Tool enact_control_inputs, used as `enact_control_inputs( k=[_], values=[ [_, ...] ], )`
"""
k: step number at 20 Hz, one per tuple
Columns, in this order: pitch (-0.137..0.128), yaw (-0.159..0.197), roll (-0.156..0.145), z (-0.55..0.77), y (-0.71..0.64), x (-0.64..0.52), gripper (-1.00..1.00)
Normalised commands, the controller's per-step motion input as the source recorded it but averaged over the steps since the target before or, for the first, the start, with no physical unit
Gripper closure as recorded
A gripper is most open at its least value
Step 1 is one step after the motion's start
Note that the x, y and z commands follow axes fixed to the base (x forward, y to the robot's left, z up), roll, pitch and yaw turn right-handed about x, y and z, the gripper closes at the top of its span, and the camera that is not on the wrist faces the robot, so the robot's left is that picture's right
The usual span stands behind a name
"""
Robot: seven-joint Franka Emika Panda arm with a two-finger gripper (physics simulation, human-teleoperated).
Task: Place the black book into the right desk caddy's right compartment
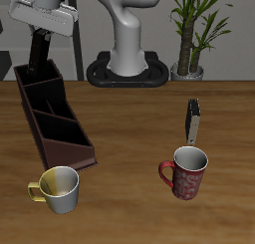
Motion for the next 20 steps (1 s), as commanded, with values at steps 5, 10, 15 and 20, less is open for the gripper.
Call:
enact_control_inputs(
  k=[5, 10, 15, 20],
  values=[
    [-0.01, -0.049, -0.023, -0.12, -0.1, -0.06, 1.0],
    [-0.011, -0.008, -0.014, -0.12, 0.0, -0.06, 1.0],
    [0.0, -0.007, 0.006, -0.12, 0.0, -0.06, 1.0],
    [0.007, -0.034, -0.045, -0.13, -0.15, 0.02, 1.0]
  ],
)
